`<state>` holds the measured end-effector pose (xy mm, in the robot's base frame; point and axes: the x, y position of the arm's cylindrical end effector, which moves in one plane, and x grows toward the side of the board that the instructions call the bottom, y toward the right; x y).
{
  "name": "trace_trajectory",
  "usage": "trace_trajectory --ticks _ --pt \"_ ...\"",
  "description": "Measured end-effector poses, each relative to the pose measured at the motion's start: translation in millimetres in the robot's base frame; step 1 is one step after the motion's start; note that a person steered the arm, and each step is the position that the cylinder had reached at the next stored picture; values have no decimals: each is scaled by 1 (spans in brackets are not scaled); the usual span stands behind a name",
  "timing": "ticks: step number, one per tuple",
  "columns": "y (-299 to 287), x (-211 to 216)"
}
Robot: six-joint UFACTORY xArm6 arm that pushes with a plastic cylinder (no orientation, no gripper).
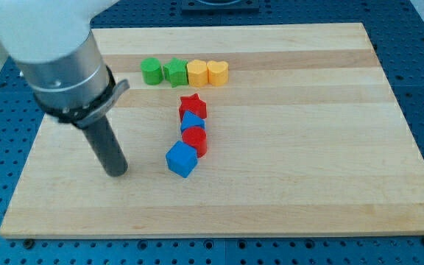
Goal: Push the blue cube towards right
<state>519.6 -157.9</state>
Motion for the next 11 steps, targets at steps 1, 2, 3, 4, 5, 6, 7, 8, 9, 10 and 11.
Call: trace_trajectory --ticks 1,2,3,4,5,6,7,8,9,10,11 --pt "9 -27" --pt "9 -16" --pt "15 -13" --pt "25 -12" --pt "38 -11" --pt "45 -8" --pt "51 -8" --pt "61 -8" --pt "73 -7" --pt "73 -1" --pt "66 7"
